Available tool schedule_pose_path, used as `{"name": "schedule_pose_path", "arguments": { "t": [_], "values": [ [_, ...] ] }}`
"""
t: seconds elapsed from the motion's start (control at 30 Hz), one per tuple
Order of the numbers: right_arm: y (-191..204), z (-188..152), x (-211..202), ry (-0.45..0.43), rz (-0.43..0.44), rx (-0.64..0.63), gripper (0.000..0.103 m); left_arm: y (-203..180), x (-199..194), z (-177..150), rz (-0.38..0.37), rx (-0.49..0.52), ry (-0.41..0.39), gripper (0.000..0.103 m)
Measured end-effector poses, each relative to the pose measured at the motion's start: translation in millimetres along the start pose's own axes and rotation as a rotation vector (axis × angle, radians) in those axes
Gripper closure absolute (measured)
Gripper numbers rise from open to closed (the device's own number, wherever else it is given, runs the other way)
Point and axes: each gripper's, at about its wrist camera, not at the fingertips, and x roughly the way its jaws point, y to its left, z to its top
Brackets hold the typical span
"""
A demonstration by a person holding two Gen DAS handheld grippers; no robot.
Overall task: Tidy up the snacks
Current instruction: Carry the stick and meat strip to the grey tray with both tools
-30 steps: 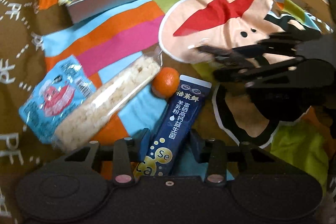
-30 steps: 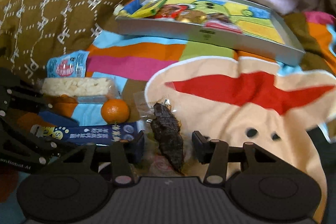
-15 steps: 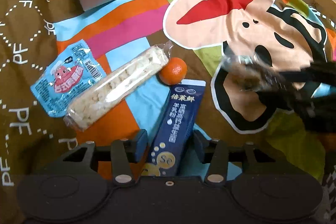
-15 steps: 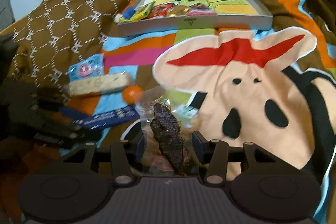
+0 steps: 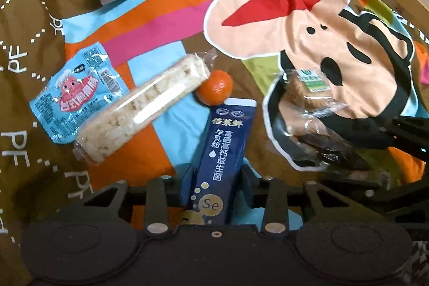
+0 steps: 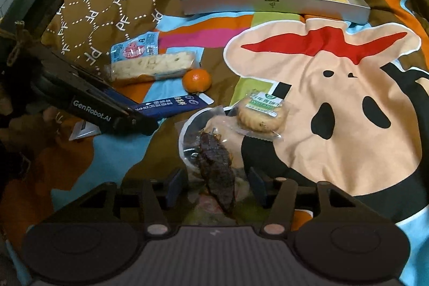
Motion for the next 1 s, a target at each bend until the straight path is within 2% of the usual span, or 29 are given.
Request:
{"name": "schedule_pose_path", "arguments": {
  "t": [0.17, 0.33, 0.4, 0.5, 0.6, 0.8, 1.0],
  "values": [
    [3.9, -4.0, 7.0, 0.018, -0.007, -0.027, 0.033, 2.1, 2.4, -0.1, -0.022, -0.035, 0.006, 0.061],
    [8.5, -7.0, 12.0, 0.018, -0.030, -0.039, 0.034, 8.1, 8.5, 2.9, -0.045, -0.041, 0.009, 0.056],
    [10.4, -7.9, 11.6, 0.013, -0.044, -0.046, 0.050, 7.9, 7.9, 3.4, -0.045, -0.039, 0.010, 0.059],
    [10.0, -8.9, 9.9, 0.005, -0.048, -0.035, 0.051, 3.7, 4.5, 1.1, -0.036, -0.019, 0.003, 0.070],
    [12.9, -10.2, 7.1, -0.007, -0.061, -0.046, 0.052, -1.3, -0.3, -2.2, -0.028, -0.034, 0.001, 0.075],
    [26.1, -12.7, -0.7, -0.037, -0.140, -0.162, 0.052, -18.5, -13.6, -12.2, -0.016, -0.056, -0.005, 0.080],
    [29.5, -11.0, -12.0, -0.103, -0.232, -0.235, 0.052, -26.8, -29.6, -17.2, -0.057, -0.105, -0.049, 0.082]
  ]
}}
